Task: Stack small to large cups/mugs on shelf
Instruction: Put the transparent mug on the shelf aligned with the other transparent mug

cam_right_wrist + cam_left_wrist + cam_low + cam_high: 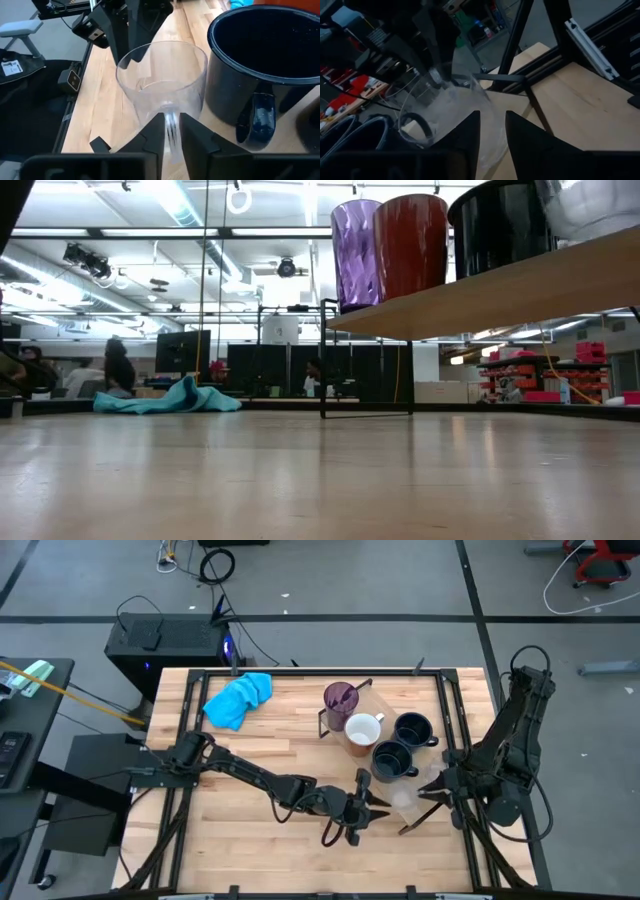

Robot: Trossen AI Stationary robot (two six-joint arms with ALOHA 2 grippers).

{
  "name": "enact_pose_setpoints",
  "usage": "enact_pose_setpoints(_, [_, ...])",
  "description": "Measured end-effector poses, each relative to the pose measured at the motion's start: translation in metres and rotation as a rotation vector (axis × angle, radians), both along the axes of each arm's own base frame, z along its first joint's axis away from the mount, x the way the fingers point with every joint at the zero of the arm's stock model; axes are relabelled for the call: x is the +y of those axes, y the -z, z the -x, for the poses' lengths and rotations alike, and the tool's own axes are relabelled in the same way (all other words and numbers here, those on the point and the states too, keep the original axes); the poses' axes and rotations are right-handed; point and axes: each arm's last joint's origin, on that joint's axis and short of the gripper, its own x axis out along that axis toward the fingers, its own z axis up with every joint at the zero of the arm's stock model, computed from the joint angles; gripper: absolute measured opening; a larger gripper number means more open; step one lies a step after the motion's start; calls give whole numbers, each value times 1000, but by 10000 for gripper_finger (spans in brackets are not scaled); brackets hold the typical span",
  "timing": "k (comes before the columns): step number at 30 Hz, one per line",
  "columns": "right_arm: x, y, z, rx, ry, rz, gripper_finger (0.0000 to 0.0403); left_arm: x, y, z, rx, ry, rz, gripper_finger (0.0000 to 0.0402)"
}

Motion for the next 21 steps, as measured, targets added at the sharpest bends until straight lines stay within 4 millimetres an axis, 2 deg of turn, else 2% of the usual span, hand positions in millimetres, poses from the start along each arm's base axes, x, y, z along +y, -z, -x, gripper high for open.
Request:
enact_pose_setpoints(8, [0,0,0,-1,0,-7,112,0,0,0,3,6,4,91])
enact_pose_setpoints(21, [3,-3,-1,2,-16,-40,99,8,1,-3,9,38,37,86])
